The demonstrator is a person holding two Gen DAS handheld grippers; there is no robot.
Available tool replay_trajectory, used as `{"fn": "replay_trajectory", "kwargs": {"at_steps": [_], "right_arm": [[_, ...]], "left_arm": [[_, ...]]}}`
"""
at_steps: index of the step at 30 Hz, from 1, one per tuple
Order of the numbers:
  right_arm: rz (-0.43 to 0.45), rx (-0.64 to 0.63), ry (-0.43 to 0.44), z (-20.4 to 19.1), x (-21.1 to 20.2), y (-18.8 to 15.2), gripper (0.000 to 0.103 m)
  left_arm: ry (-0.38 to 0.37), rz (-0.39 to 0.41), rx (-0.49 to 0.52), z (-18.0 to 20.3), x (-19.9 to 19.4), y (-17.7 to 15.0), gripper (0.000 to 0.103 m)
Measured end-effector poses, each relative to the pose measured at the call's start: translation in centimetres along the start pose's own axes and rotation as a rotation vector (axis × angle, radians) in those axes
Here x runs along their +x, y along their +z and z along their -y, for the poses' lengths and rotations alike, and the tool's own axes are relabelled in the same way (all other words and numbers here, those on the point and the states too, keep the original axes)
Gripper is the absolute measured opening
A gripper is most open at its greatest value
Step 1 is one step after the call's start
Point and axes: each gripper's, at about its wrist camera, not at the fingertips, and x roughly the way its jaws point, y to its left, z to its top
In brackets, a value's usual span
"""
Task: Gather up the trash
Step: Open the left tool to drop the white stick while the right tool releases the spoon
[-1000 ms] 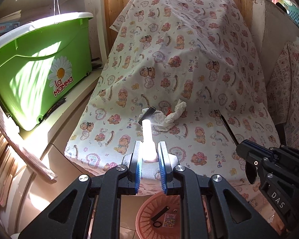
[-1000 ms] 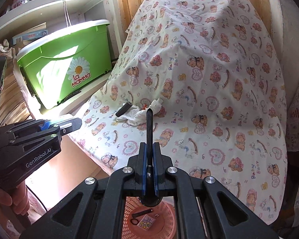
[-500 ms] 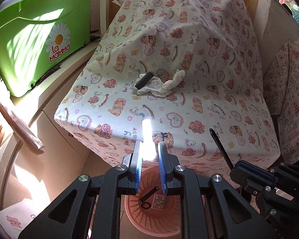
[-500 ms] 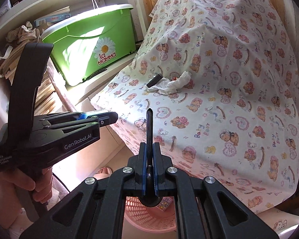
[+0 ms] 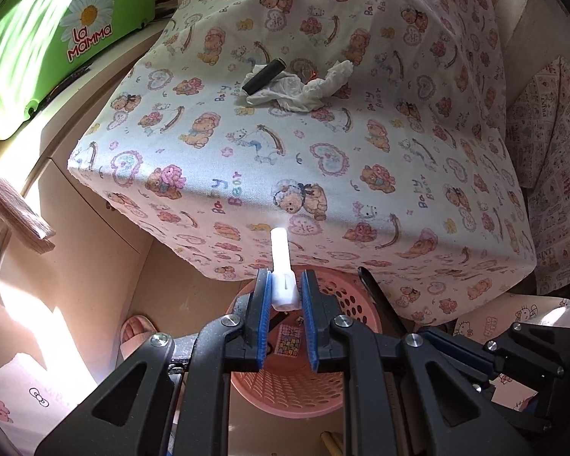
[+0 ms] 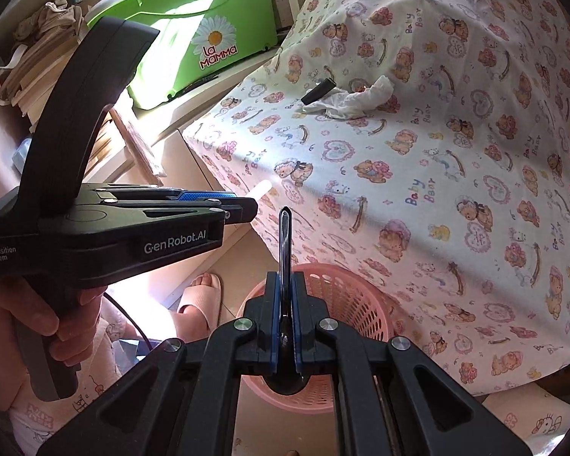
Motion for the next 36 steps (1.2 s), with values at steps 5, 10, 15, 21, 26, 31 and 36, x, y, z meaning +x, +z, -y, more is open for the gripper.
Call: {"fn": "replay_trajectory", "kwargs": {"at_steps": [5,10,15,21,26,31,36], "right_arm": [[-0.082,-0.002,-0.033,0.0,2.4,-1.1,0.007],[-0.180,-0.009,-0.063,0.2,5.3,-2.6,0.007],[-0.248,0.005,-0.084,0.8,7.8,-3.7,0.007],[-0.303,-0.005,-0.145,1.3,10.7,-5.0,0.007],[-0.318,-0.017,-0.177,1.6,12.0,-5.7,0.007],[-0.322,-0.027,-0.193,1.5,12.4,-6.0,0.007],[-0.335,-0.038,-0.207,1.4,12.9,-6.2,0.007]], "left_arm": [[0.013,-0.076,-0.027,-0.5,2.1,-0.7,0.015],[-0.015,-0.185,-0.078,-1.2,5.1,-1.6,0.015],[-0.007,-0.281,-0.111,-1.6,8.0,-2.8,0.015],[0.005,-0.349,-0.138,-2.0,10.5,-3.8,0.015],[0.026,-0.393,-0.136,-2.1,12.2,-4.6,0.015],[0.033,-0.419,-0.131,-2.1,13.1,-5.0,0.015],[0.037,-0.418,-0.130,-2.0,13.3,-5.0,0.016]]}}
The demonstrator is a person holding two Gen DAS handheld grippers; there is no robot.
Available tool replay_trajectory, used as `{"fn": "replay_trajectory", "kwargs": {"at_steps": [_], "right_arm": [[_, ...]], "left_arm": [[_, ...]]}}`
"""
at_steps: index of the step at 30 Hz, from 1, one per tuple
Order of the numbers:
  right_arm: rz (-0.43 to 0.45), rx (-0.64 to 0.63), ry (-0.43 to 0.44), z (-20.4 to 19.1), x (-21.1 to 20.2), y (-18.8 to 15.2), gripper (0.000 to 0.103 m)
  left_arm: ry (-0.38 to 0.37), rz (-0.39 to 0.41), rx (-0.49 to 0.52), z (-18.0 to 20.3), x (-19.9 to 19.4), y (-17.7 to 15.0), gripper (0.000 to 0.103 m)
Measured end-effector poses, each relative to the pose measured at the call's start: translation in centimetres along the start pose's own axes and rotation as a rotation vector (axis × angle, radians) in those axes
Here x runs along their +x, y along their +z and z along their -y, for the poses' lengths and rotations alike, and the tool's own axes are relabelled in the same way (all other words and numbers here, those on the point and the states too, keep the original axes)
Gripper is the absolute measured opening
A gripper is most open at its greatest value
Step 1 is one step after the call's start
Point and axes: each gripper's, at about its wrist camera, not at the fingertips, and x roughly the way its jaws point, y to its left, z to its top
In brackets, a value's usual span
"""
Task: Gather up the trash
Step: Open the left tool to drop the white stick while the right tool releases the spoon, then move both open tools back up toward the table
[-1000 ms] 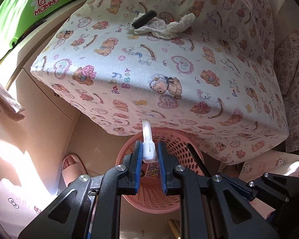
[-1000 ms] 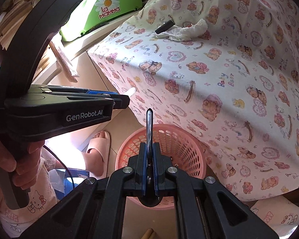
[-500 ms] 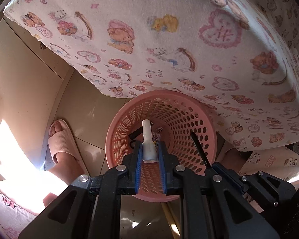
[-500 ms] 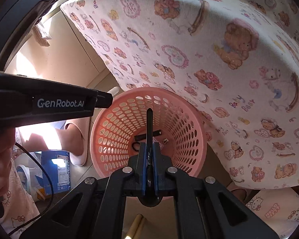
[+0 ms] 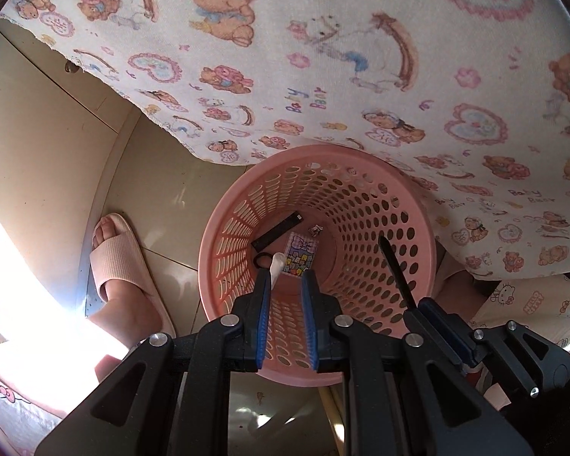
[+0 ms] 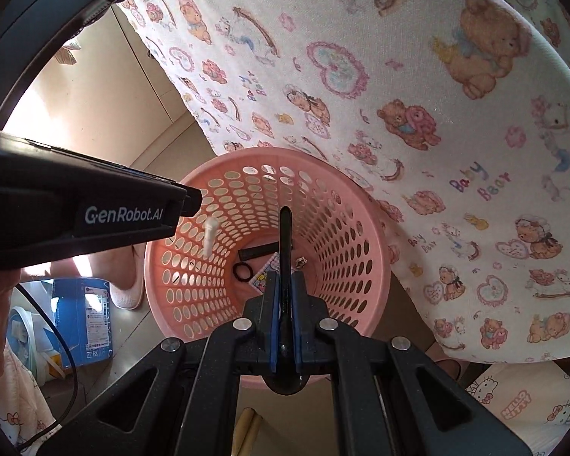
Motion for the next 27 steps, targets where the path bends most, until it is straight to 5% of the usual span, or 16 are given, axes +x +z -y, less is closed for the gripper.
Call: {"fn": "replay_trajectory", "kwargs": {"at_steps": [3,6,11,19,27], "right_arm": [[-0.015,0.009,-0.004,0.1,0.6,-0.1,0.008],[-0.021,0.022,-0.018,0.3,0.9,-0.1,0.023],[0.012,0.037,-0.032,0.8,0.4,0.1,0.046],[0.115,0.040,-0.022,0.7,-3.2,1.4,0.049],[0.225,0.025,-0.011,0.1,-7.3,1.9,0.050]], "left_arm": [[0.003,0.003,-0.007,-0.2,-0.1,0.1,0.028],[0.013,0.027,-0.036,-0.7,-0.5,0.2,0.046],[0.032,0.062,-0.049,-1.3,-1.5,0.3,0.054],[0.066,0.207,-0.026,-1.1,-5.7,0.6,0.061],[0.117,0.437,-0.052,-2.0,-11.7,0.0,0.072]]}}
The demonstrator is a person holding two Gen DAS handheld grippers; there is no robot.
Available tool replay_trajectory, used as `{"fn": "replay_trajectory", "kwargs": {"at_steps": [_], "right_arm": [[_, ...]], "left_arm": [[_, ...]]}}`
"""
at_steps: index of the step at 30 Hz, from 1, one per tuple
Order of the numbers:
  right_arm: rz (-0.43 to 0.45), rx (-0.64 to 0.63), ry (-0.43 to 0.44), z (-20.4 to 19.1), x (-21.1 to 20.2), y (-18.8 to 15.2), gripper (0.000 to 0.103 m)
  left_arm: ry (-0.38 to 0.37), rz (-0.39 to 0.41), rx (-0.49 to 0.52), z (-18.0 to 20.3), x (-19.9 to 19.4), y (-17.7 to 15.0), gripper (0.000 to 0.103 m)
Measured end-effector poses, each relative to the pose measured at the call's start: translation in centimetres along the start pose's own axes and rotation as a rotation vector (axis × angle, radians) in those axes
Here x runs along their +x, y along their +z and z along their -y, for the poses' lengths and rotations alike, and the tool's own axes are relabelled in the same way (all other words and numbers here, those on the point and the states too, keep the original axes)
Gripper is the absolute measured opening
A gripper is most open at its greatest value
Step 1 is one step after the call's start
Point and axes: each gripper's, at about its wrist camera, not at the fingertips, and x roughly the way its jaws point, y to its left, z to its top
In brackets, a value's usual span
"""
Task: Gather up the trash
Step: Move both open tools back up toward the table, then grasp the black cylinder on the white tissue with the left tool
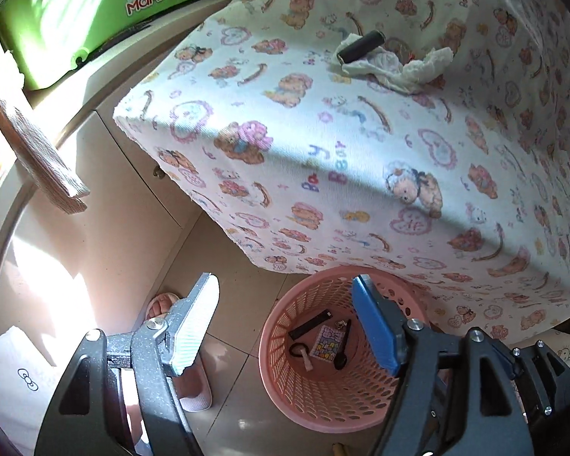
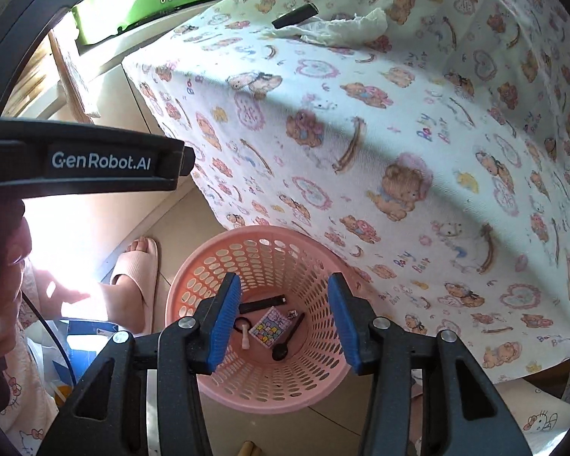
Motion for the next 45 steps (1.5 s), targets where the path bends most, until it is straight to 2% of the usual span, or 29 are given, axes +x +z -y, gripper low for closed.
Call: {"fn": "replay_trajectory", "kwargs": {"at_steps": [2,4,5,8,10,13,15,18,20,23,26,29,34,37,38,43,45], "right_arm": [[0.022,0.015,0.005,0.2,-0.7,0.3,0.050],[0.056,0.014,-0.011,0.2,-1.6,0.4,0.050],[0.074,0.013,-0.019,0.2,-2.1,0.6,0.050],[0.116,0.007,-0.041,0.3,-3.4,0.9,0.053],[0.139,0.010,-0.035,0.7,-4.2,1.3,0.059],[0.181,0.039,-0.019,1.5,-5.4,2.0,0.060],[0.200,0.056,-0.017,1.9,-5.9,2.3,0.060],[0.238,0.075,-0.047,2.9,-6.9,3.0,0.060],[0.266,0.082,-0.071,3.7,-7.6,3.3,0.061],[0.314,0.084,-0.121,4.7,-8.4,3.9,0.063],[0.334,0.105,-0.150,5.7,-8.9,4.4,0.063],[0.342,0.145,-0.149,7.1,-9.1,4.6,0.063],[0.344,0.184,-0.172,8.6,-9.1,4.6,0.063],[0.345,0.194,-0.179,9.1,-9.0,4.7,0.063],[0.344,0.195,-0.184,9.2,-8.9,4.7,0.063],[0.345,0.213,-0.202,10.1,-8.7,5.3,0.063],[0.339,0.233,-0.200,10.7,-8.5,5.4,0.063]], "left_arm": [[0.009,0.082,-0.004,-0.3,-1.7,0.4,0.072],[0.026,0.162,0.005,-0.3,-3.2,0.7,0.078],[0.032,0.199,0.009,-0.4,-3.8,0.8,0.085],[0.069,0.305,0.010,-0.5,-5.6,1.1,0.087],[0.067,0.364,0.028,-0.3,-6.6,1.4,0.089],[0.075,0.461,0.051,0.1,-8.7,1.7,0.093],[0.118,0.545,0.060,0.0,-10.3,1.8,0.093],[0.227,0.664,0.057,-0.2,-12.9,2.6,0.094],[0.252,0.729,0.069,-0.5,-14.4,3.4,0.095],[0.267,0.784,0.081,-0.8,-15.9,4.6,0.096],[0.245,0.786,0.086,-0.7,-16.4,5.8,0.096],[0.129,0.700,0.108,-0.6,-16.1,7.4,0.096],[0.087,0.616,0.107,-0.9,-14.8,10.1,0.096],[-0.034,0.546,0.103,-1.3,-13.8,11.3,0.095],[-0.050,0.530,0.102,-1.2,-13.5,11.5,0.094],[-0.017,0.512,0.176,0.5,-12.1,12.0,0.093],[-0.076,0.462,0.159,0.6,-11.0,12.5,0.094]]}}
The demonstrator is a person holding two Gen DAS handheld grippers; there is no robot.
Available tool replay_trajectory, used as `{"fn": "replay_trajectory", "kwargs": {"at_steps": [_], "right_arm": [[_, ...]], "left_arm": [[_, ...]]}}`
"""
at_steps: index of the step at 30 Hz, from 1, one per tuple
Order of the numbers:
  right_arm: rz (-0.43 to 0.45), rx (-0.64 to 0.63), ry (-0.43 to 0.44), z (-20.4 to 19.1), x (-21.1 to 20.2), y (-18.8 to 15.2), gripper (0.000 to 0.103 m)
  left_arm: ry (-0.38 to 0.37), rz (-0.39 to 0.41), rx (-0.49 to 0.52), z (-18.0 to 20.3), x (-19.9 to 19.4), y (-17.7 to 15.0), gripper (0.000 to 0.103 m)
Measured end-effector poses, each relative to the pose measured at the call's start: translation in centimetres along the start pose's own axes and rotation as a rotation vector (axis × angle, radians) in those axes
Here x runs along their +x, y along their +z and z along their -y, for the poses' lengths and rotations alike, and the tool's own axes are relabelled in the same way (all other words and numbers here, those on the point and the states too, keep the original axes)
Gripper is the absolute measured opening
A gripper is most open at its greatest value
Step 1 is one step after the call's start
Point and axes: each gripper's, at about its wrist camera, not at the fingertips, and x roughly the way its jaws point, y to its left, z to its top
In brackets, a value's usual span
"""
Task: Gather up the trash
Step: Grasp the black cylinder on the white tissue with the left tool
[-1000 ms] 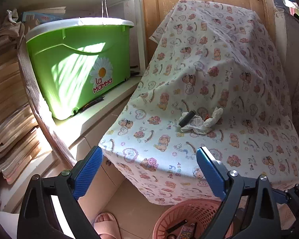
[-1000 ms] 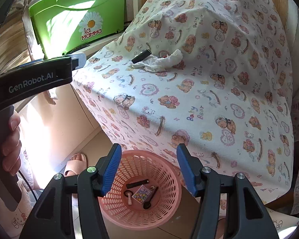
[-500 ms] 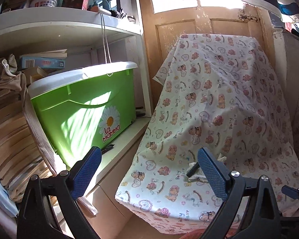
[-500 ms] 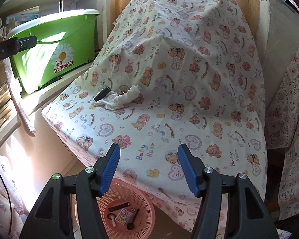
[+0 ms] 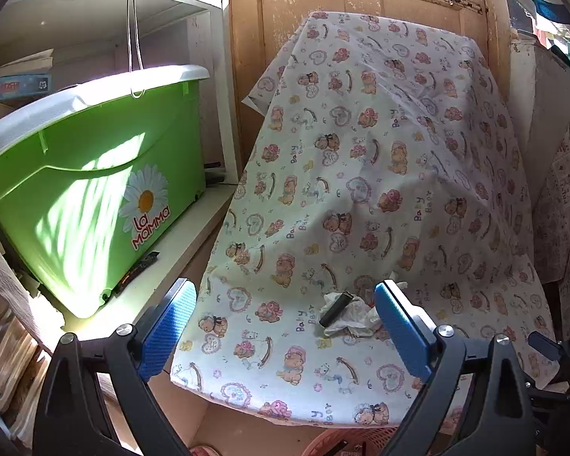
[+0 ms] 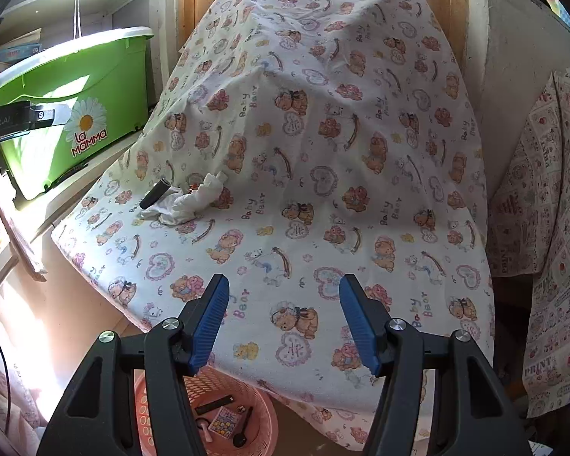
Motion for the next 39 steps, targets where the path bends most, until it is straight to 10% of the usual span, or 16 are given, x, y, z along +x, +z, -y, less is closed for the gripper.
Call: {"fn": "replay_trajectory", "kwargs": {"at_steps": [10,17,25,36,39], "right_arm": [[-0.035,0.023,0.021,0.4,2.4,1.1,0.063],[-0.016,-0.021,0.029,-0.3,3.3,3.0,0.063],[-0.081,0.155,0.040,2.3,5.6,2.9,0.063],[-0.071,0.151,0.037,3.0,5.0,2.8,0.063],[-0.074,0.148,0.038,3.0,4.9,2.7,0.063]], "left_arm": [[-0.048,-0.181,-0.136,-2.1,6.0,-3.8,0.088],[-0.142,-0.263,-0.020,0.5,10.0,-3.8,0.014],[-0.127,-0.259,0.168,4.8,12.5,-3.1,0.015],[-0.075,-0.288,0.168,4.9,16.3,-3.6,0.027],[-0.084,-0.294,0.144,4.6,16.3,-3.8,0.016]]}}
